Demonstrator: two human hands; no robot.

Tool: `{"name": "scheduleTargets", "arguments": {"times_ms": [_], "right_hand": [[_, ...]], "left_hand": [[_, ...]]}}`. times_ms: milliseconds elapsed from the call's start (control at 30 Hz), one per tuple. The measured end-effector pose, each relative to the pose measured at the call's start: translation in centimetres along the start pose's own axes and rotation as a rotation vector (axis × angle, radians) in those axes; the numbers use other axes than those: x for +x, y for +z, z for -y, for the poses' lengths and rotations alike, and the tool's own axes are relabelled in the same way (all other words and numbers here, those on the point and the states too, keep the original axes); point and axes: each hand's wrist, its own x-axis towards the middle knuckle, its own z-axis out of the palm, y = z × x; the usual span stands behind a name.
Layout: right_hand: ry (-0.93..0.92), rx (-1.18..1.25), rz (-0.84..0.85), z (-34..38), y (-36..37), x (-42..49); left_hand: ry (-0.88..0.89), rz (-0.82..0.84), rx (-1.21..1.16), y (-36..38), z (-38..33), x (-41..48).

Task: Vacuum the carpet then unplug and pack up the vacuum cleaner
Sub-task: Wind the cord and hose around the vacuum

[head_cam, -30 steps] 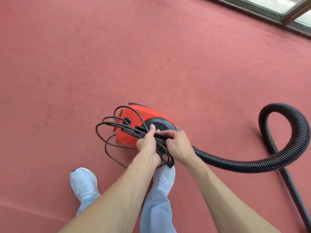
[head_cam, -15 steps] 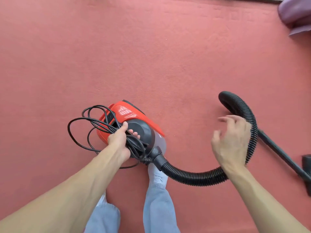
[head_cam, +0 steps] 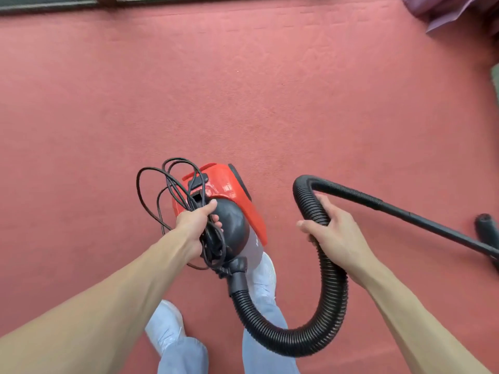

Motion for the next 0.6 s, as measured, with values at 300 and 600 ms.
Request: {"name": "scheduleTargets", "arguments": {"times_ms": [300, 600], "right_hand": [[-0.238, 0.136, 0.171, 3.3, 9.7, -8.0], [-0.303, 0.145, 0.364, 4.2, 10.1, -9.2]], "left_hand": [[0.037, 0.155, 0.433, -0.2, -2.3, -1.6], [-0.097, 0.392, 0.032, -4.3, -4.7, -3.3]]}}
